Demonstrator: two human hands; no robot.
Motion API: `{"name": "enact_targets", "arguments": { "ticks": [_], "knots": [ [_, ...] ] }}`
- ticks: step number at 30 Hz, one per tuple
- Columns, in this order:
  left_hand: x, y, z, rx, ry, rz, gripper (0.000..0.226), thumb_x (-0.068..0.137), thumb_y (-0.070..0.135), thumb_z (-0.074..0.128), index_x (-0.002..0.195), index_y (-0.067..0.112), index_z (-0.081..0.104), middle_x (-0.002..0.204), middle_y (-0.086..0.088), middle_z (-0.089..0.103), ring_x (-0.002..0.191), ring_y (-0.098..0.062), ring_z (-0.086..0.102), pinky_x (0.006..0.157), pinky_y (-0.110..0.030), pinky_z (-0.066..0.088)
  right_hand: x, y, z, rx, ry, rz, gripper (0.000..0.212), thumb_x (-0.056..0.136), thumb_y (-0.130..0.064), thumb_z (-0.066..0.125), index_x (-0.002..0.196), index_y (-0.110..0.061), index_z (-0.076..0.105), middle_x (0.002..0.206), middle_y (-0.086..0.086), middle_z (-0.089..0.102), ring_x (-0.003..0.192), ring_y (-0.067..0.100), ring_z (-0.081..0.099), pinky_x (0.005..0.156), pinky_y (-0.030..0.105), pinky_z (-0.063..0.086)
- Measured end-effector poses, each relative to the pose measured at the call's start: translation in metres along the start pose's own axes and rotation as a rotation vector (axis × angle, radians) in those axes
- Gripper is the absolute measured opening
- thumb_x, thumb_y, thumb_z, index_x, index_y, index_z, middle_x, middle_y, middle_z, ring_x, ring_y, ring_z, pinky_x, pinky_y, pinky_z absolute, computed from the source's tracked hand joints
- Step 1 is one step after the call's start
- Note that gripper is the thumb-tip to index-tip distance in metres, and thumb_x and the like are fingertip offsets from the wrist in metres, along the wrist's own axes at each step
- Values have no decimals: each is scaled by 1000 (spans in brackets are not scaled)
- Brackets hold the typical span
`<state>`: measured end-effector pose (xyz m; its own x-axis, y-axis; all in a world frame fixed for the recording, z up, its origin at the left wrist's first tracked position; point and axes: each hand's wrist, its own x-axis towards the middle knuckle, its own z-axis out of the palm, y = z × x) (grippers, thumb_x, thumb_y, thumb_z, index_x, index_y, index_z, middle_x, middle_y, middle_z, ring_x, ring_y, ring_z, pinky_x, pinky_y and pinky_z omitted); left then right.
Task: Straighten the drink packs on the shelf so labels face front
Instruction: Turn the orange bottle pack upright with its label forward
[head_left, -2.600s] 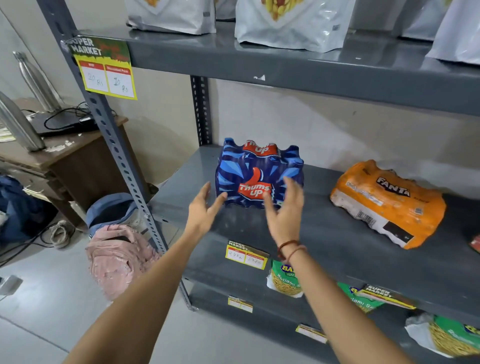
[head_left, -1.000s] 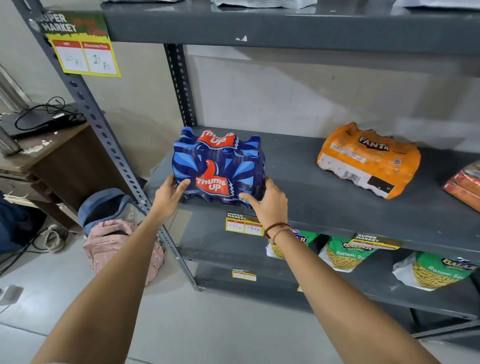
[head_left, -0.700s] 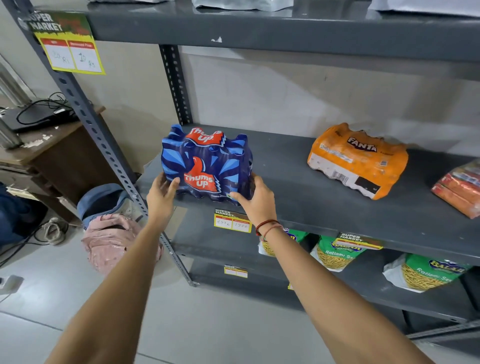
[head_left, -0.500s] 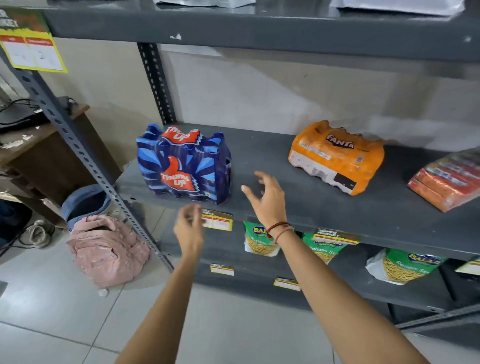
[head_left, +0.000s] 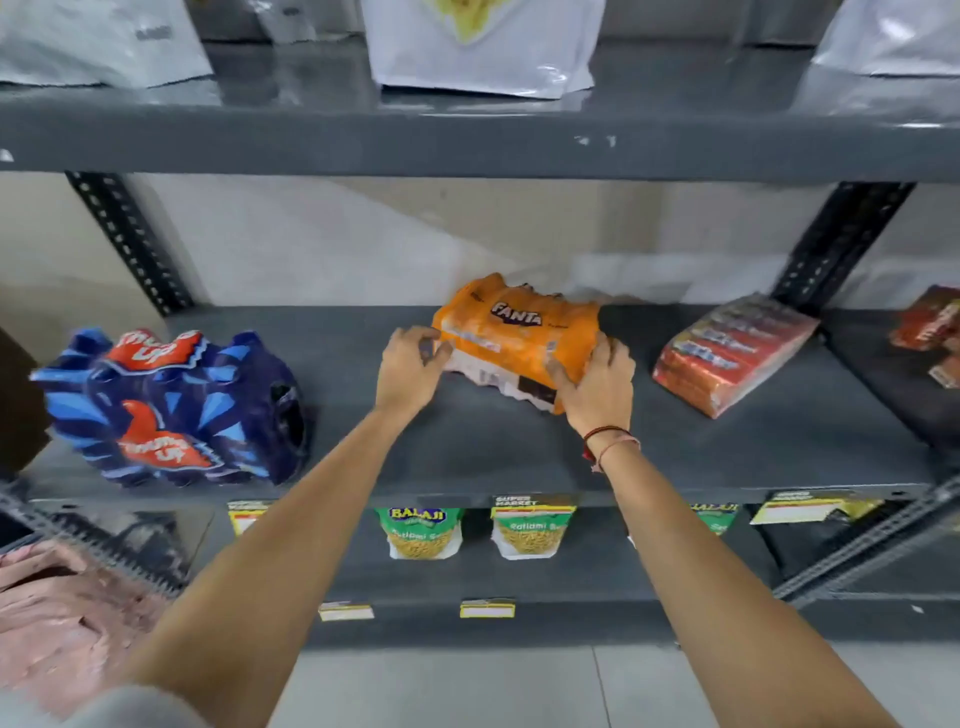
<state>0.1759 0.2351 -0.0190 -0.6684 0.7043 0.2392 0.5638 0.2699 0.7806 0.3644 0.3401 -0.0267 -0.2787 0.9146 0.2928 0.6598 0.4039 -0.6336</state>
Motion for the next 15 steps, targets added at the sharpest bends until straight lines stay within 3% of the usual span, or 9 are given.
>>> {"name": "enact_targets", "arguments": {
  "ticks": [3, 7, 10, 12, 15],
  "knots": [
    [28, 6, 17, 39, -21, -113, 49, 89, 39, 54, 124, 4, 51, 122, -19, 49, 110, -35, 52, 91, -42, 44, 16, 5, 7, 76, -96, 157, 80, 84, -51, 56, 138, 3, 31, 139, 26, 37, 127, 42, 35, 99, 50, 37],
    [61, 17, 38, -15, -118, -331, 76, 83, 56, 52, 130, -3, 40, 133, -21, 48, 120, -39, 48, 93, -43, 41, 34, 3, 11, 461, -204, 382, 65, 81, -55, 55, 113, 1, 55, 120, 22, 59, 114, 39, 50, 97, 44, 41],
    [69, 16, 45, -71, -123, -372, 71, 85, 52, 54, 131, 0, 39, 131, -19, 52, 120, -36, 50, 92, -39, 42, 36, 4, 13, 529, -177, 391, 54, 80, -52, 57, 99, -2, 62, 98, 15, 63, 102, 36, 56, 87, 40, 44],
    [65, 7, 44, -106, -95, -339, 64, 87, 49, 53, 132, 4, 41, 130, -18, 55, 118, -35, 53, 91, -38, 44, 35, 7, 14, 578, -180, 399, 62, 71, -59, 56, 102, -6, 62, 102, 12, 63, 101, 32, 58, 89, 39, 46],
    [48, -5, 42, -180, -42, -306, 65, 86, 50, 54, 135, 9, 40, 129, -15, 56, 115, -33, 56, 90, -39, 48, 33, 15, 19, 659, -208, 376, 42, 80, -49, 62, 101, -13, 61, 105, 9, 66, 100, 28, 62, 88, 39, 50]
  ]
}}
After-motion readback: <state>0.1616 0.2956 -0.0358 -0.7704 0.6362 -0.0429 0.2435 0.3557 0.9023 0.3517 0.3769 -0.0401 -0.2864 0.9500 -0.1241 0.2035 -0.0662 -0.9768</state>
